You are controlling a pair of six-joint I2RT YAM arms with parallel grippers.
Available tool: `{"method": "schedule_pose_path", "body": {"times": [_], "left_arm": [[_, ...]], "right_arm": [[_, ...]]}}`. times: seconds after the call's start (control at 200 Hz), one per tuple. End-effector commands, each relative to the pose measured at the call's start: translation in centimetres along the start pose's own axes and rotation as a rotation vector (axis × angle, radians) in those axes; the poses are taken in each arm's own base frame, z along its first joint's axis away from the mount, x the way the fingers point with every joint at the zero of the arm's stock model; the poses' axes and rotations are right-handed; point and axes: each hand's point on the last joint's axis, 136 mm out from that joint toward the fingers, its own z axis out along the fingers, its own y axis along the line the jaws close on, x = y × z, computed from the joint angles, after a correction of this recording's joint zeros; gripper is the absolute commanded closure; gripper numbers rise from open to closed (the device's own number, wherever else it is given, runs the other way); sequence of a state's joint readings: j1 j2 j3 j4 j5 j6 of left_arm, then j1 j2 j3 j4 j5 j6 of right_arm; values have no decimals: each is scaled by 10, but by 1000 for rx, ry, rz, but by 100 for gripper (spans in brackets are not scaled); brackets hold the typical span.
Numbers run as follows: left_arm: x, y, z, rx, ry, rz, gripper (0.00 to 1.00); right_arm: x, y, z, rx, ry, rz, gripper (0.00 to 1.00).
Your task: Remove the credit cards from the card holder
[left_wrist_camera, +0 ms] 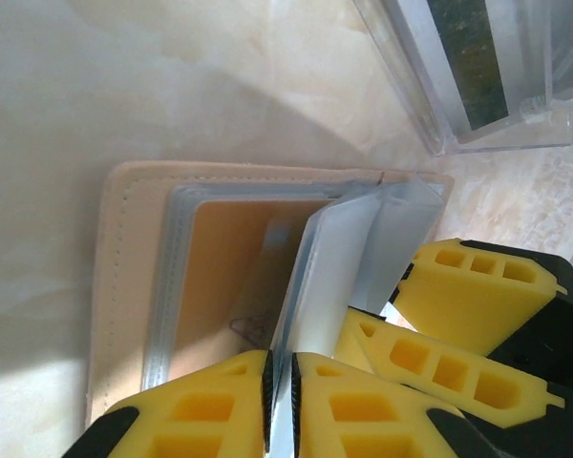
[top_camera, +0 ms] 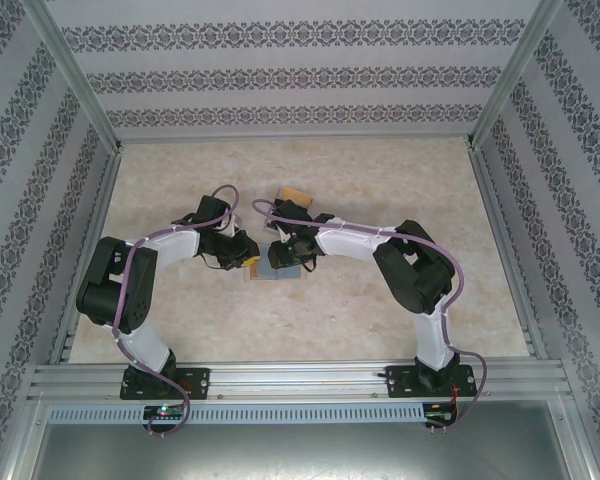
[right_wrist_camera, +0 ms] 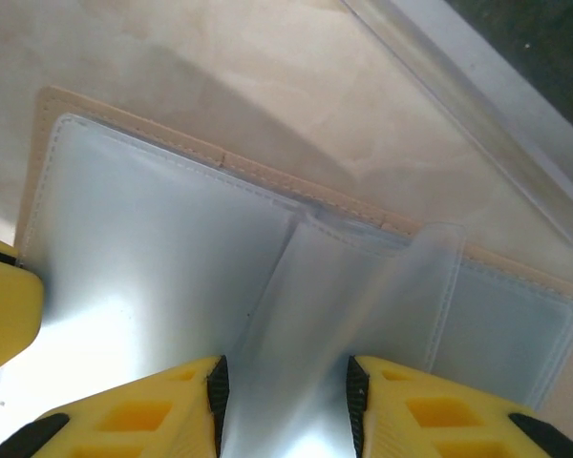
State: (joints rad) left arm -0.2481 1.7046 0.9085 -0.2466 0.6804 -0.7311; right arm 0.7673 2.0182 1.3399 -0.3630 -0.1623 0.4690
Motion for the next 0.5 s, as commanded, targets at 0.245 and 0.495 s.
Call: {"method": "schedule_pose_path", "body": {"times": [0.245,0.495], "left_arm": [[3,-20,-9,17,7,92,100],[3,-13,-22,-76,-20,123,100]], "right_arm": [[3,-5,-16,1,-14,31,60],[-14,2,-42,-43,-109,46,52]]}}
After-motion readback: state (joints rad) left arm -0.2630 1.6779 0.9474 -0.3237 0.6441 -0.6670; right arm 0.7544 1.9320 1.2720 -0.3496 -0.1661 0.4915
